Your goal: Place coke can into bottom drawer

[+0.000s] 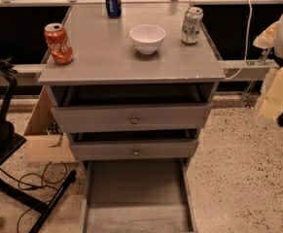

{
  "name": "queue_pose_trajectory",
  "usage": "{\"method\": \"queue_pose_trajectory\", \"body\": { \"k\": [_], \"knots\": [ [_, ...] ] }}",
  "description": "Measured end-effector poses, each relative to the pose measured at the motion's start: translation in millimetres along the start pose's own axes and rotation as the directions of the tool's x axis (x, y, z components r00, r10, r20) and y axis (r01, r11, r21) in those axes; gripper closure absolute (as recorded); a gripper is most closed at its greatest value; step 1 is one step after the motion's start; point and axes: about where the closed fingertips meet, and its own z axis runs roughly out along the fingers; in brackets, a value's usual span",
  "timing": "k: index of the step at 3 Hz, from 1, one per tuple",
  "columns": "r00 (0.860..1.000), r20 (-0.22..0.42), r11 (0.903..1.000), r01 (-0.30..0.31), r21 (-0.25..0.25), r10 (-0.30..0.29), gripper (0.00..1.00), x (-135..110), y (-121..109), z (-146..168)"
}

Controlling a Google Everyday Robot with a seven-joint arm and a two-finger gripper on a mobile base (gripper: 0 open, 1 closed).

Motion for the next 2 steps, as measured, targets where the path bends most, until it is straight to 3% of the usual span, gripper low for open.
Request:
{"method": "queue_pose_trajectory", "body": {
  "k": [1, 2],
  "knots": [
    [1.0, 0.0, 1.0, 0.0, 0.0, 0.0, 0.0, 0, 0, 0],
    [0.996, 0.09, 0.9999, 0.01, 0.006, -0.01, 0.0, -16, -11, 2]
  ]
}}
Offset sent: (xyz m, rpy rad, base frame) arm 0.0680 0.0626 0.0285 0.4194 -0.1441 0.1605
